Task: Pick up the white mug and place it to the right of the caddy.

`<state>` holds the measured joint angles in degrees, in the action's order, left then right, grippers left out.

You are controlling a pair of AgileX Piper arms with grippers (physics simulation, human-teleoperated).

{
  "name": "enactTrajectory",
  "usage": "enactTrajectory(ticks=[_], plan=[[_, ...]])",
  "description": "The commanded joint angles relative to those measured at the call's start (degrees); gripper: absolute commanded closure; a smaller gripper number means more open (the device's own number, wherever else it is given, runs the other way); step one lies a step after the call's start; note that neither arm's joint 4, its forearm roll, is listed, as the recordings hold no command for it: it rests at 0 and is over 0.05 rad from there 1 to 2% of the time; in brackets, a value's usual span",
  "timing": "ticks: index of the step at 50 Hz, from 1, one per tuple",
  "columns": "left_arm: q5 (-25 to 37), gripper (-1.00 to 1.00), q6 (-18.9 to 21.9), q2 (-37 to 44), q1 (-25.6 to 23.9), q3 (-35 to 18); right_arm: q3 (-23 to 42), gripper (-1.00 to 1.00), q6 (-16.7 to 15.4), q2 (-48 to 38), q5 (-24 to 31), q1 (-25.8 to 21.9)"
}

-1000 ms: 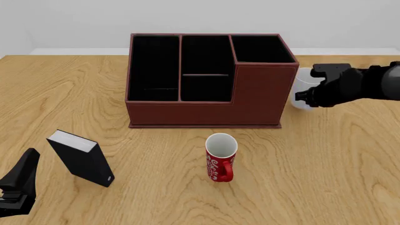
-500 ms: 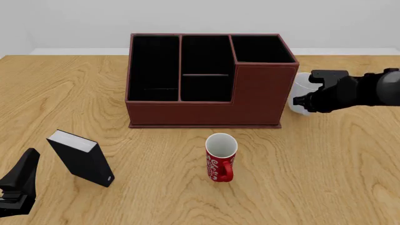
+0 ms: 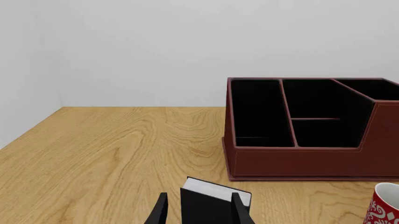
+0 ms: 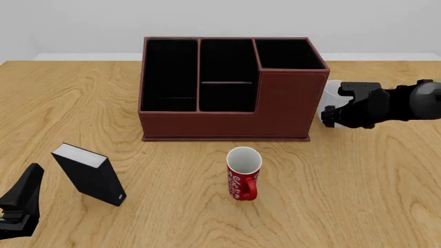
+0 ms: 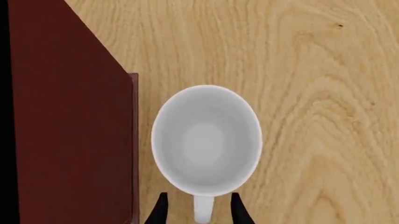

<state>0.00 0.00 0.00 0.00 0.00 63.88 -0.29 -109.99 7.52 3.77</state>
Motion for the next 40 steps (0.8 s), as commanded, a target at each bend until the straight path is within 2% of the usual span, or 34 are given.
enactTrajectory(ticks=[1,26,40], plan=[[0.0,-1.0,0.0,0.0,0.0,0.0,-0.2,-1.0,-0.2,-0.9,-0.1,-0.2],[0.0,-1.0,0.0,0.0,0.0,0.0,-3.1,-1.0,0.3,3.3,-0.7,-0.6],[0.0,-1.0,0.0,0.0,0.0,0.0,-7.5,-1.0,0.5,8.4,-1.9,-0.3]])
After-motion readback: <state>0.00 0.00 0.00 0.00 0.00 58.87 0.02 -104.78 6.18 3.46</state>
